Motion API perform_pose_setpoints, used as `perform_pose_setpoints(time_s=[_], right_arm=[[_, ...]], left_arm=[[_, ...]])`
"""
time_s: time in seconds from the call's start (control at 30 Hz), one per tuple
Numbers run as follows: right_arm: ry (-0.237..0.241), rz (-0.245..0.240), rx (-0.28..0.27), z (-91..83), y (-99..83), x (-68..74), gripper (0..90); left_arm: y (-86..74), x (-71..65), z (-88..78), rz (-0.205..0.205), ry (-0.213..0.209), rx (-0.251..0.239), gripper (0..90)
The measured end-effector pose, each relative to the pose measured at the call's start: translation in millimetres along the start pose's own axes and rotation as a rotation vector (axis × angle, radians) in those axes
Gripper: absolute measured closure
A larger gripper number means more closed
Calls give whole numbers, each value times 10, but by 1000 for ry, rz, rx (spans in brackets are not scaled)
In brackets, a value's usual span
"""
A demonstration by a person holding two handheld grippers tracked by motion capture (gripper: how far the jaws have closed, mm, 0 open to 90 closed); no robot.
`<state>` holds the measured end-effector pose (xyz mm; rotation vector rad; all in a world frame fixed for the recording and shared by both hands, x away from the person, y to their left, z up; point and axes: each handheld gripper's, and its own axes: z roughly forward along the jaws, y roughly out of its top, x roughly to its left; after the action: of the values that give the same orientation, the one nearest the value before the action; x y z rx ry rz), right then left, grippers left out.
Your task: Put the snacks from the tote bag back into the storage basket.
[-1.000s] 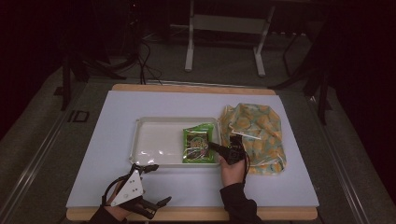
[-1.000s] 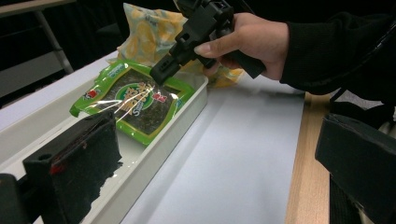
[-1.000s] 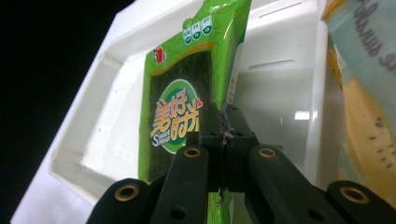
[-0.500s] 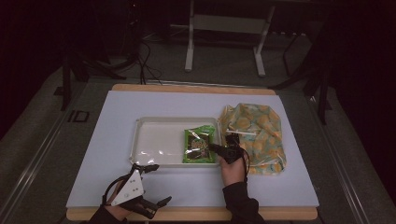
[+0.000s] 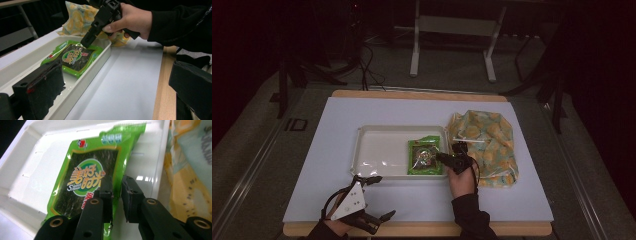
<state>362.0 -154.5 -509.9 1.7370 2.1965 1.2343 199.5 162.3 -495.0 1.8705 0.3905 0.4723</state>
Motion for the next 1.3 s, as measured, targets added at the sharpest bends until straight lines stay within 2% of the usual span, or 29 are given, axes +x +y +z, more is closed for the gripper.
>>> perform_pose_setpoints(time_s=[0.13, 0.33, 0.4, 0.5, 0.53, 0.6, 0.7, 0.87, 1.07, 1.2, 1.3], right_arm=[[13, -11, -8, -36, 36, 26, 780], [33, -79, -14, -88, 105, 107, 652], [52, -120, -29, -107, 124, 134, 568], [80, -137, -26, -133, 158, 179, 509], [79, -150, -30, -141, 168, 196, 460], [72, -193, -41, -165, 188, 236, 425], [63, -235, -58, -207, 232, 294, 327], [104, -274, -92, -314, 322, 337, 195], [75, -318, -129, -441, 432, 324, 184], [73, -308, -150, -517, 485, 281, 185], [56, -305, -175, -636, 541, 227, 185]], left_arm=[[-1, -2, 2, 0, 0, 2, 3], [-2, -1, 3, 1, -1, 5, 3], [-2, -1, 3, 2, -1, 5, 3], [-2, -4, 4, 2, -2, 5, 3], [-1, -4, 4, 3, -2, 5, 3], [-1, -6, 2, 2, -1, 4, 3], [-1, -2, 2, 2, -1, 4, 3], [-1, -2, 3, 2, -3, 6, 3], [-2, -2, -1, 3, 0, 5, 3], [-2, 0, -1, 1, 0, 3, 3], [-2, -1, 1, 1, 0, 4, 3]])
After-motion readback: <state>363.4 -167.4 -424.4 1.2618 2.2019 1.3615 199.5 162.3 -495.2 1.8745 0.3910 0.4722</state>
